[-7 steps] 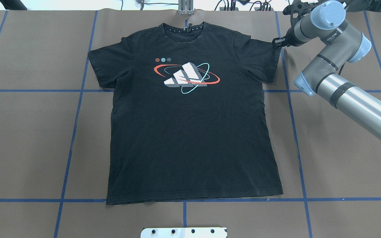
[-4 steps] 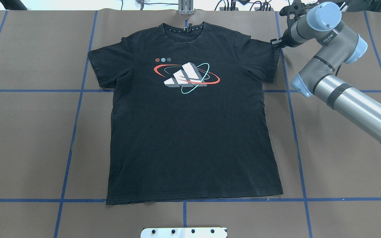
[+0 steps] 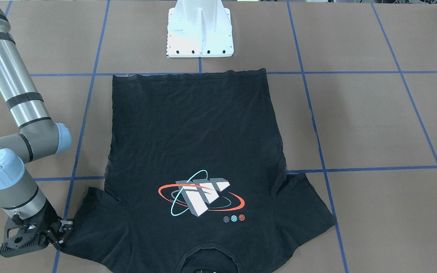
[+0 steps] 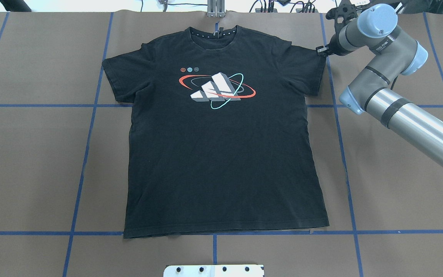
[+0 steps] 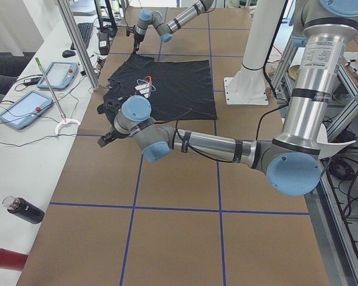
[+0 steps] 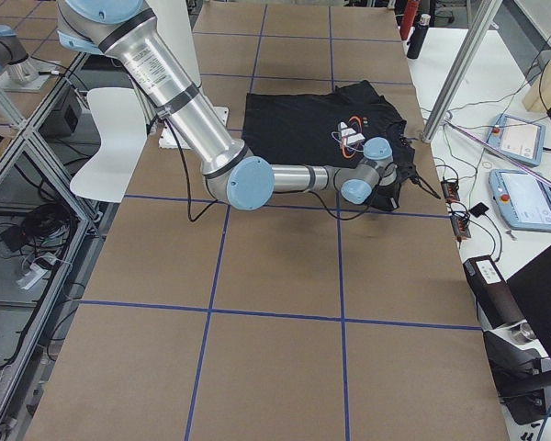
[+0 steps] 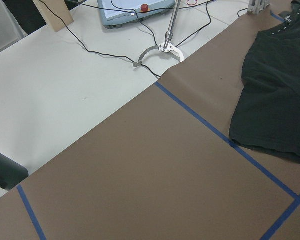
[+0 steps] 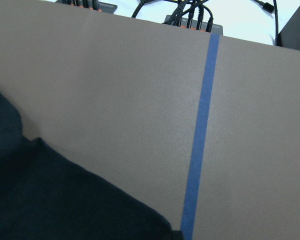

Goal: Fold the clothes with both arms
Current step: 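Move the right gripper toward the shirt's shoulder farthest from the robot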

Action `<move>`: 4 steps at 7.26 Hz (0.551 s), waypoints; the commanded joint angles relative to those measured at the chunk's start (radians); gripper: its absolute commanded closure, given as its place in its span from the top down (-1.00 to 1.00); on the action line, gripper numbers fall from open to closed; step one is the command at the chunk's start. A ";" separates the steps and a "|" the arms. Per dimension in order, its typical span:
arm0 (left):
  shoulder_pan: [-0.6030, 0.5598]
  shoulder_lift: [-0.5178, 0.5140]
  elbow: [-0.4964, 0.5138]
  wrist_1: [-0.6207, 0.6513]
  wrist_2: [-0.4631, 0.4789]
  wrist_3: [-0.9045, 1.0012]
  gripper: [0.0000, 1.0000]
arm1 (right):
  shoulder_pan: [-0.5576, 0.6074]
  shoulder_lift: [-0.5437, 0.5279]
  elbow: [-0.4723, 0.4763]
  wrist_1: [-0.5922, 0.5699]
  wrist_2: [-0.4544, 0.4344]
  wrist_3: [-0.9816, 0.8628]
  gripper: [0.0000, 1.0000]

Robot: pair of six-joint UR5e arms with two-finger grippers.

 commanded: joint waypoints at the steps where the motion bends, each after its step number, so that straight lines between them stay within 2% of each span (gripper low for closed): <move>1: 0.000 -0.001 0.001 0.000 0.000 -0.001 1.00 | 0.001 -0.029 0.209 -0.205 -0.009 0.036 -1.00; 2: 0.002 -0.001 0.001 0.000 -0.001 -0.001 1.00 | -0.038 -0.021 0.284 -0.276 -0.065 0.152 -1.00; 4: 0.002 -0.001 0.000 0.000 -0.002 -0.001 1.00 | -0.173 0.075 0.289 -0.365 -0.247 0.389 -1.00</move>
